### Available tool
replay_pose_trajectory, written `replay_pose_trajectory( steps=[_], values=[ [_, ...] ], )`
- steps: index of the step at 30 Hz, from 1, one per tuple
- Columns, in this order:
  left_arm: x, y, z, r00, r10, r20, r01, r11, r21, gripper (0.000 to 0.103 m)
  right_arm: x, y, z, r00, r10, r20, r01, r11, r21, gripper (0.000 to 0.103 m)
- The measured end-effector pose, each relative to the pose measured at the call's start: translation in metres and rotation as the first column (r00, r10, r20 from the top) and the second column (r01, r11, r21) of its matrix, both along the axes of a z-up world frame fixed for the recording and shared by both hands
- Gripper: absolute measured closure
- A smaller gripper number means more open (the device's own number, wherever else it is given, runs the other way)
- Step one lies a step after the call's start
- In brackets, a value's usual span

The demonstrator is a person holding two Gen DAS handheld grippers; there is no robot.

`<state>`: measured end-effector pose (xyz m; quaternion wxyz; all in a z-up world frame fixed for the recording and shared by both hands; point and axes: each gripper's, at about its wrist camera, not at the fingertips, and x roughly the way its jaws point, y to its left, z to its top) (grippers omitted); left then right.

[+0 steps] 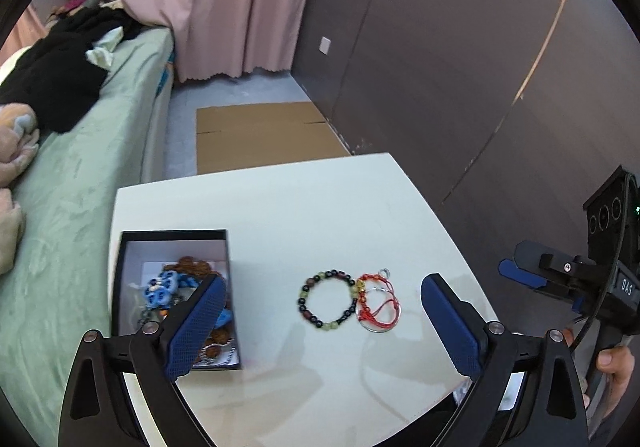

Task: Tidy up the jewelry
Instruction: 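Reach the right tool to the red string bracelet and close on it, then lift the red string bracelet with the right tool while the left tool reaches the small silver ring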

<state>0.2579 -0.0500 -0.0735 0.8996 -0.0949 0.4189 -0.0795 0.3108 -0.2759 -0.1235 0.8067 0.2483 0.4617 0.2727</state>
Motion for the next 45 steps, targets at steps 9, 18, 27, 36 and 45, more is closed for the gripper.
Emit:
replay_pose_trajectory(
  steps=[9, 18, 27, 36, 45],
  values=[
    [0.017, -0.024, -0.021, 0.996, -0.053, -0.065, 0.054, 0.998, 0.012, 0.012, 0.006, -0.004, -0.020, 0.996, 0.006, -0.092, -0.010, 0.999, -0.040, 0.028],
    [0.038, -0.035, -0.051, 0.986, -0.081, -0.144, 0.081, 0.997, -0.001, 0.031, 0.013, -0.006, -0.045, 0.979, 0.019, -0.204, -0.022, 1.000, -0.012, 0.053],
    [0.031, -0.016, -0.050, 0.989, -0.088, -0.121, 0.086, 0.996, -0.018, 0.033, 0.016, 0.031, -0.058, 0.968, 0.064, -0.241, -0.080, 0.995, -0.055, 0.070],
    [0.027, 0.009, -0.039, 0.994, -0.046, -0.100, 0.039, 0.996, -0.076, 0.033, 0.023, 0.059, -0.076, 0.960, 0.037, -0.278, -0.088, 0.981, -0.173, 0.077],
    [0.023, 0.027, -0.029, 0.997, -0.016, -0.077, 0.007, 0.994, -0.109, 0.033, 0.026, 0.068, -0.084, 0.963, -0.001, -0.271, -0.078, 0.957, -0.281, 0.082]
  ],
)
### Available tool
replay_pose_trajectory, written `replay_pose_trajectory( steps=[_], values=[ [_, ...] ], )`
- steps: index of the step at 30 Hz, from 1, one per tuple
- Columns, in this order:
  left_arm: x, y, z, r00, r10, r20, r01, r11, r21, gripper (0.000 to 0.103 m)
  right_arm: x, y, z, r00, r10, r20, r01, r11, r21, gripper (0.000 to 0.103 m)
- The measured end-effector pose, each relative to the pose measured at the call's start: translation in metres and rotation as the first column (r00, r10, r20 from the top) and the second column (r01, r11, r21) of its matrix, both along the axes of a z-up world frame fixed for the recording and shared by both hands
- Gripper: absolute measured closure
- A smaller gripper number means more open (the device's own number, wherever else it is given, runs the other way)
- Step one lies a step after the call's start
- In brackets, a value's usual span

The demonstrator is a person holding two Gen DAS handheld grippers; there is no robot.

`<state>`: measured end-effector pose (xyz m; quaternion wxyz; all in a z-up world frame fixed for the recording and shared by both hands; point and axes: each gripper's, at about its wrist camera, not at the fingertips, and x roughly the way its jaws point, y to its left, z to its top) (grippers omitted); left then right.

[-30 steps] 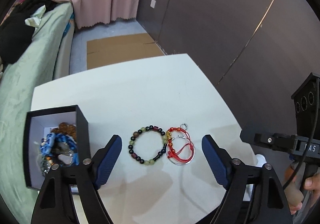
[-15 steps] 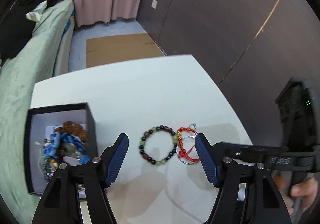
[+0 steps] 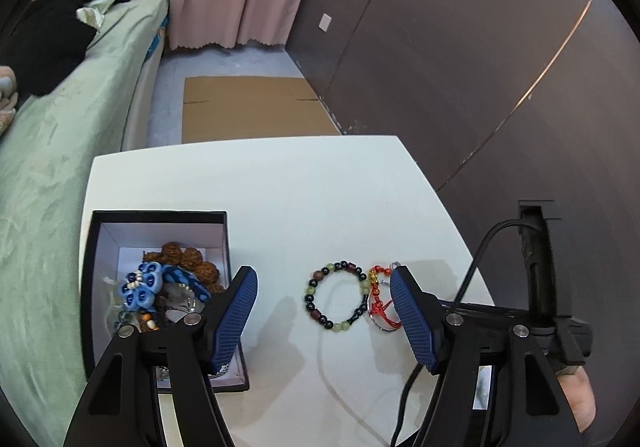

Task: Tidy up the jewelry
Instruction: 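Lift the red string bracelet with the right tool while the left tool reaches the small silver ring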

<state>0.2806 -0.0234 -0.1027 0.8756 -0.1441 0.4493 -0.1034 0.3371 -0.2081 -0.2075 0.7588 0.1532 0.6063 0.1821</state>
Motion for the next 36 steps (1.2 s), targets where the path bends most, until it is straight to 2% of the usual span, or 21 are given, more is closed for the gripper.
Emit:
replay_pose_trajectory(
  steps=[5, 9, 14, 20, 22, 25, 36],
  values=[
    [-0.002, 0.002, 0.000, 1.000, 0.005, -0.002, -0.005, 1.000, -0.002, 0.033, -0.001, 0.005, 0.004, 1.000, 0.013, 0.026, -0.011, 0.997, -0.079, 0.092],
    [-0.001, 0.003, -0.002, 1.000, 0.011, -0.005, -0.011, 1.000, -0.001, 0.033, -0.002, 0.008, 0.006, 0.999, 0.030, 0.045, -0.025, 0.992, -0.121, 0.095],
    [0.001, 0.002, -0.004, 1.000, 0.014, -0.009, -0.014, 1.000, 0.001, 0.033, -0.006, -0.005, 0.019, 0.997, 0.014, 0.075, -0.011, 0.999, -0.045, 0.096],
    [0.004, -0.005, -0.009, 1.000, 0.003, -0.019, -0.002, 1.000, 0.007, 0.033, -0.013, -0.029, 0.043, 0.990, -0.038, 0.133, 0.024, 0.994, 0.102, 0.096],
    [0.006, -0.009, -0.012, 1.000, -0.005, -0.024, 0.005, 1.000, 0.011, 0.036, -0.014, -0.035, 0.049, 0.987, -0.052, 0.153, 0.031, 0.990, 0.137, 0.096],
    [0.008, -0.018, -0.018, 0.999, -0.020, -0.033, 0.021, 0.999, 0.024, 0.037, -0.014, -0.043, 0.057, 0.981, -0.082, 0.176, 0.054, 0.986, 0.160, 0.096],
    [0.027, -0.063, -0.040, 0.993, -0.104, -0.059, 0.109, 0.990, 0.088, 0.039, -0.007, -0.080, 0.065, 0.961, -0.217, 0.170, 0.174, 0.955, 0.239, 0.096]
  ],
)
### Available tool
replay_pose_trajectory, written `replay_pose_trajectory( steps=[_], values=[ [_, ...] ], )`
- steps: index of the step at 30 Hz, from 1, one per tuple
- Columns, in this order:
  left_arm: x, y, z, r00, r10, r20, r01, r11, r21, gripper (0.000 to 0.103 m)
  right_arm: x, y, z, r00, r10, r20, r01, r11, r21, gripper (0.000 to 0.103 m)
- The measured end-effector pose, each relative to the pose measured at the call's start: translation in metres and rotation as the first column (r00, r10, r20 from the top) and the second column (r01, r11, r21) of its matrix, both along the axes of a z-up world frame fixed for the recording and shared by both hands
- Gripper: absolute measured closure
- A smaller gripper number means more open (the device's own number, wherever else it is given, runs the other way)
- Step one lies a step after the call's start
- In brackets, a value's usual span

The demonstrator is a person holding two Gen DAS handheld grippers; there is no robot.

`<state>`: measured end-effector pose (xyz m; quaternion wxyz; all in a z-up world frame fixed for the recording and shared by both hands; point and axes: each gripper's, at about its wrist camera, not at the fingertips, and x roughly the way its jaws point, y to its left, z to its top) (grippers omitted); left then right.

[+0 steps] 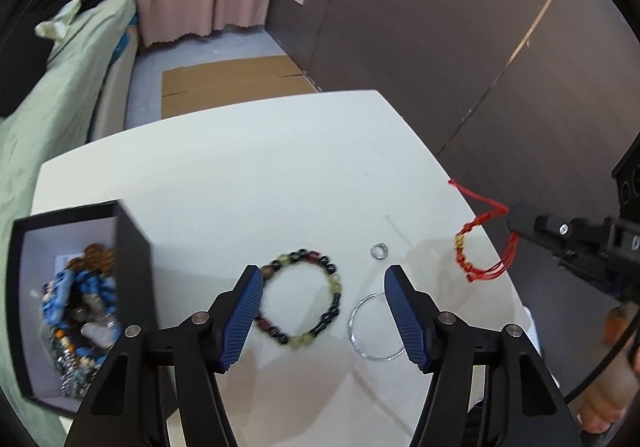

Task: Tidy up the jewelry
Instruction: 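Lift the red string bracelet with the right tool while the left tool reaches the small silver ring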

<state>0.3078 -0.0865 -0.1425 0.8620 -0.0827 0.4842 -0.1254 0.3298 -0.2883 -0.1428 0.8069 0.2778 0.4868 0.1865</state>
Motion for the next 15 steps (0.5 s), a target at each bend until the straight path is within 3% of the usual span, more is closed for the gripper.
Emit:
replay_pose_trajectory(
  steps=[8, 15],
  values=[
    [0.013, -0.024, -0.009, 0.999, -0.034, -0.032, 0.035, 0.999, 0.013, 0.052, 0.004, -0.030, -0.006, 0.994, -0.098, -0.041, 0.099, 0.995, 0.032, 0.096],
    [0.028, -0.039, -0.009, 0.994, 0.021, -0.110, -0.019, 1.000, 0.019, 0.058, 0.007, -0.051, -0.010, 0.986, -0.153, -0.068, 0.159, 0.984, 0.082, 0.096]
  ],
)
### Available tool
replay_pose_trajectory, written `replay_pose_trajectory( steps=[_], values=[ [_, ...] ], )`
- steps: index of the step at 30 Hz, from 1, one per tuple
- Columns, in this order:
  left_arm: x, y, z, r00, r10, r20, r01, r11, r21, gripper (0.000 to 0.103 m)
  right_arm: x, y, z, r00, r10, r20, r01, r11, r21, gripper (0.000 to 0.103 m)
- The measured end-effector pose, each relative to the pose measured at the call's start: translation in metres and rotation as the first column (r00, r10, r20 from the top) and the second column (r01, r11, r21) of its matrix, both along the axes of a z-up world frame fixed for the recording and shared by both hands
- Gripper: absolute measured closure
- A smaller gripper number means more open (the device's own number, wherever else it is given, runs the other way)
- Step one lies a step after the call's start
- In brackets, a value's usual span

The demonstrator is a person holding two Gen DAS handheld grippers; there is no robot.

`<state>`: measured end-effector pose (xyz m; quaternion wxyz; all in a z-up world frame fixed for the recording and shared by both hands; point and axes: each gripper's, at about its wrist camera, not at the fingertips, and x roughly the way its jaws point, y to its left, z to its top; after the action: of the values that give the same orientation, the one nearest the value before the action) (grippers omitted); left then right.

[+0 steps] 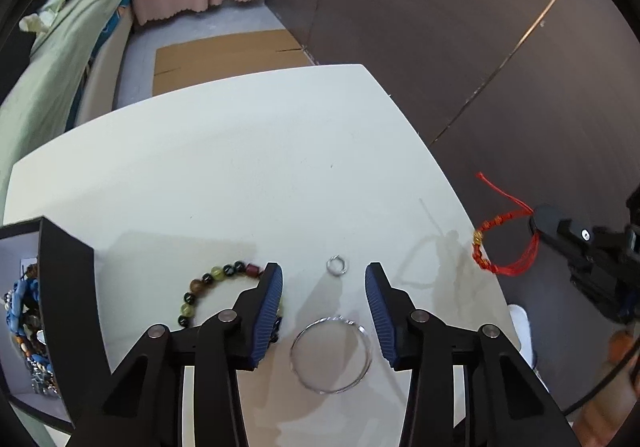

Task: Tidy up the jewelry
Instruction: 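Lift the red string bracelet with the right tool while the left tool reaches the small silver ring, then close the left tool on the small silver ring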

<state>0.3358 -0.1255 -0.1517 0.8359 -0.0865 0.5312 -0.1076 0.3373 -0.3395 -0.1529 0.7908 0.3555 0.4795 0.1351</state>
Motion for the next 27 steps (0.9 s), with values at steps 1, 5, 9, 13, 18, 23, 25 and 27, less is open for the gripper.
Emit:
replay_pose_trajectory(
  steps=[1, 5, 9, 13, 18, 23, 25, 27],
  values=[
    [0.003, -0.004, 0.000, 1.000, 0.006, -0.010, -0.006, 1.000, 0.007, 0.058, 0.000, -0.001, 0.000, 1.000, -0.004, 0.000, 0.004, 1.000, 0.009, 0.096],
    [0.011, -0.014, -0.006, 0.998, 0.028, -0.055, -0.027, 1.000, 0.011, 0.065, -0.002, -0.009, 0.000, 1.000, -0.018, 0.002, 0.018, 0.999, 0.028, 0.096],
    [0.013, -0.024, -0.010, 0.997, 0.048, -0.064, -0.045, 0.997, 0.058, 0.066, -0.007, -0.017, -0.001, 1.000, -0.027, -0.002, 0.027, 0.999, 0.043, 0.096],
    [0.014, -0.035, -0.015, 0.996, 0.056, -0.067, -0.049, 0.993, 0.111, 0.071, -0.009, -0.023, 0.001, 0.999, -0.034, 0.002, 0.034, 0.998, 0.050, 0.096],
    [0.011, -0.049, -0.017, 0.998, 0.060, -0.033, -0.052, 0.974, 0.219, 0.074, -0.012, -0.029, 0.000, 0.999, -0.044, 0.003, 0.044, 0.997, 0.062, 0.096],
    [0.011, -0.053, -0.017, 0.998, 0.052, -0.027, -0.044, 0.968, 0.249, 0.081, -0.012, -0.035, -0.001, 0.999, -0.046, 0.004, 0.046, 0.997, 0.067, 0.096],
    [0.011, -0.053, -0.017, 0.998, 0.047, -0.033, -0.037, 0.968, 0.250, 0.089, -0.013, -0.035, -0.002, 0.999, -0.044, 0.003, 0.044, 0.997, 0.069, 0.096],
    [0.011, -0.053, -0.016, 0.998, 0.044, -0.037, -0.033, 0.968, 0.249, 0.089, -0.013, -0.034, -0.002, 0.999, -0.039, 0.002, 0.039, 0.997, 0.067, 0.096]
  ],
)
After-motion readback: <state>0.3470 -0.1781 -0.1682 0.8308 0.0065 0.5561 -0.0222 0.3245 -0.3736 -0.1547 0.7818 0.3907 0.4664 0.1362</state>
